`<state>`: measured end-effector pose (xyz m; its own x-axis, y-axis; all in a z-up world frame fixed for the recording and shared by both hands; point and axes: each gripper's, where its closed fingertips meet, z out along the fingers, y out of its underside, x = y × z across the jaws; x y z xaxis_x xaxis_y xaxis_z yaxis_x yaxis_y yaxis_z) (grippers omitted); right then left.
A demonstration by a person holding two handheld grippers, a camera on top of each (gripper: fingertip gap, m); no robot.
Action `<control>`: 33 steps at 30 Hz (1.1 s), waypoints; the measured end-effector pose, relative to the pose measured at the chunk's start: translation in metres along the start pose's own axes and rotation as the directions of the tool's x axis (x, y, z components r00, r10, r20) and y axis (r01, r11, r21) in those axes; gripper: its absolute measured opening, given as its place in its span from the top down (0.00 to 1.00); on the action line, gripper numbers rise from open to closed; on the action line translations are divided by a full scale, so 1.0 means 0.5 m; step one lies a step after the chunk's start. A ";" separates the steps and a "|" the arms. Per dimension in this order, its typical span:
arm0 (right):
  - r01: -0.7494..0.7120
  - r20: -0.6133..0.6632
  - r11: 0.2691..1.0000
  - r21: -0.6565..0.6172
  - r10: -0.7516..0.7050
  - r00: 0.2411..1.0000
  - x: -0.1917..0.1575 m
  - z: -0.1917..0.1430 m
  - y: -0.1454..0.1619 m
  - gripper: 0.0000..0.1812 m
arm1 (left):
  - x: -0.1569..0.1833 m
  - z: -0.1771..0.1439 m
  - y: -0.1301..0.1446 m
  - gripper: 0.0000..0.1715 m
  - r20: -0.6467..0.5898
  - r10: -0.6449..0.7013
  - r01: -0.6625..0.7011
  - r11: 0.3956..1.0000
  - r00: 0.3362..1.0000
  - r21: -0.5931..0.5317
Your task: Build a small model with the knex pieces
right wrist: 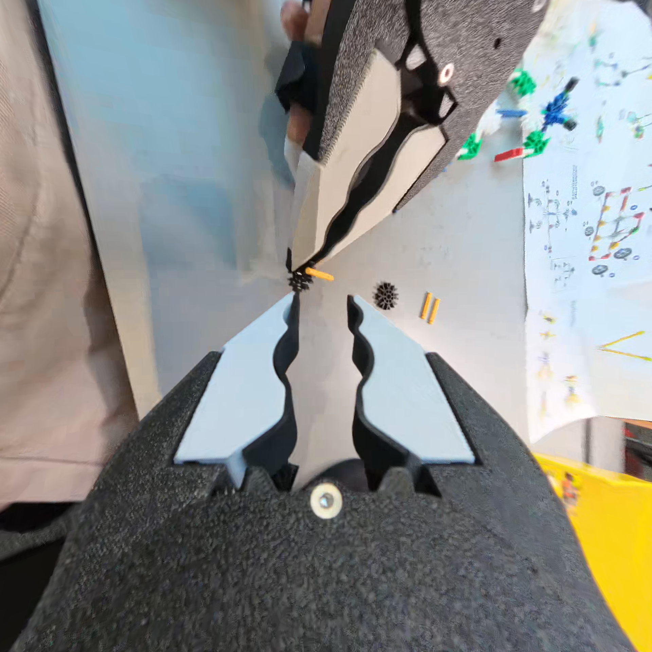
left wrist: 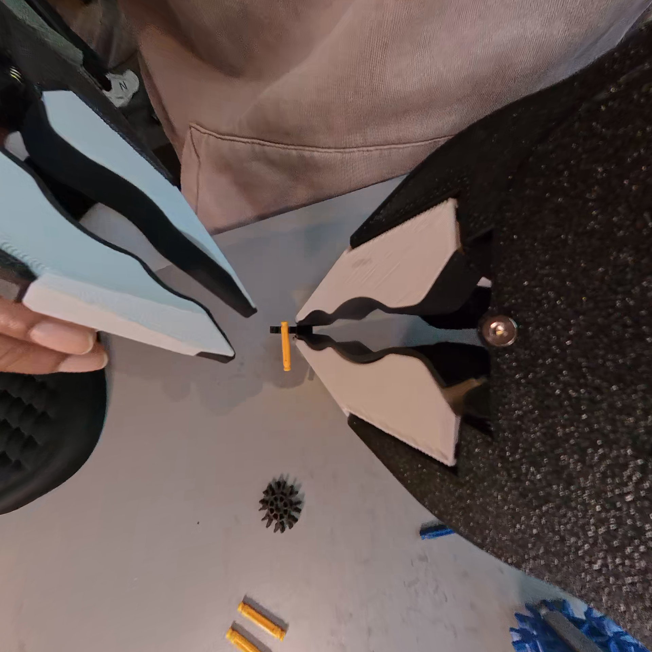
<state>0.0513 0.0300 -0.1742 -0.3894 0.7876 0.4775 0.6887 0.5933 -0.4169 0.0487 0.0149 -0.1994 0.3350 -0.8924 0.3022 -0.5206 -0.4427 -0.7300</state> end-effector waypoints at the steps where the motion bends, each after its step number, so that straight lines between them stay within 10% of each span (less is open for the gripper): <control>1: -0.045 0.009 0.997 0.060 0.044 0.999 -0.005 -0.005 -0.009 0.83 | 0.003 -0.006 -0.008 0.99 -0.031 -0.021 0.021 0.999 0.999 0.027; 14: 0.028 -0.068 0.938 0.344 -0.004 0.998 -0.013 -0.030 -0.078 0.77 | 0.075 -0.070 -0.072 0.99 -0.514 -0.206 0.331 0.929 0.833 0.164; 33: -0.056 -0.100 0.897 0.439 0.111 0.989 0.023 -0.059 -0.096 0.89 | 0.082 -0.103 -0.110 1.00 -0.691 -0.310 0.556 0.816 0.653 0.160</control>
<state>0.0317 0.0058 -0.1258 -0.2475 0.8277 0.5036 0.3703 0.5611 -0.7403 0.0504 -0.0019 -0.1153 -0.1629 -0.5059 0.8471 -0.1128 -0.8433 -0.5254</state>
